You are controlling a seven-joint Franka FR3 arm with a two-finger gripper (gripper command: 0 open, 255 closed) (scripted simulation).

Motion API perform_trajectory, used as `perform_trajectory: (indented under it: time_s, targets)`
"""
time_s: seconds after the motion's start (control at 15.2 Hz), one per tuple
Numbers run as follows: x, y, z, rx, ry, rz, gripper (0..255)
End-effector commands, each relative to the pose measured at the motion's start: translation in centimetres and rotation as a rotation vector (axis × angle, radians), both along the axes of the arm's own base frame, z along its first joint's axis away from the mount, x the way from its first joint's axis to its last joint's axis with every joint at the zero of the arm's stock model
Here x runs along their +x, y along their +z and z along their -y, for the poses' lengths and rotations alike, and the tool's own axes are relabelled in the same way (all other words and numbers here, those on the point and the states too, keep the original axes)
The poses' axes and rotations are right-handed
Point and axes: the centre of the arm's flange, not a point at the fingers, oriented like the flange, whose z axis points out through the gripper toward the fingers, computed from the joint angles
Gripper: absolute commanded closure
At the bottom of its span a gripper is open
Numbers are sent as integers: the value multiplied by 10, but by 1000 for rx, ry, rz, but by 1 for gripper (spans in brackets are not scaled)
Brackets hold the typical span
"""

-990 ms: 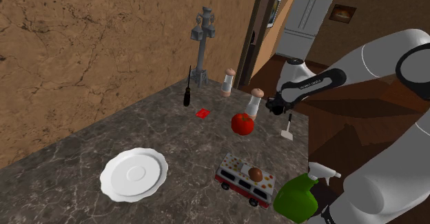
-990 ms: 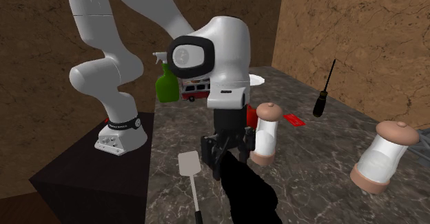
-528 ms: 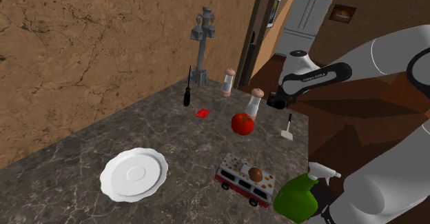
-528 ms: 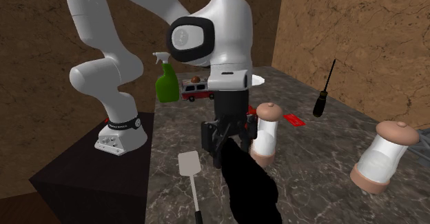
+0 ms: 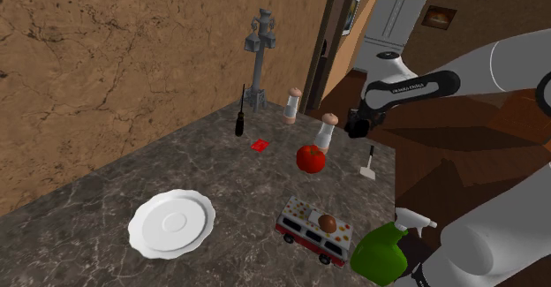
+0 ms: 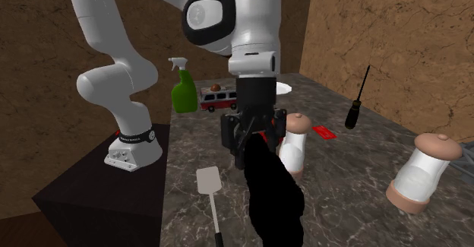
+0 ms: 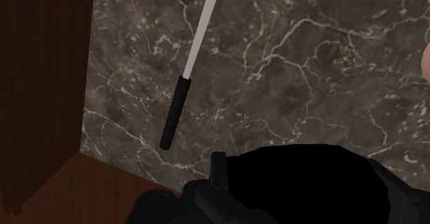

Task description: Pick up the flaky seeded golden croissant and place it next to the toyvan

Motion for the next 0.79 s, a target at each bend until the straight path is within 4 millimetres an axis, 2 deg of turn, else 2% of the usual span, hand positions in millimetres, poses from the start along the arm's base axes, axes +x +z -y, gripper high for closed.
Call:
perform_trajectory:
  time_s: [0.0,0.53,0.73]
  targets:
    - [-1,11,0,0,0,0,255]
    - [-1,52,0,0,0,0,255]
    - [-12,52,-38,0,0,0,255]
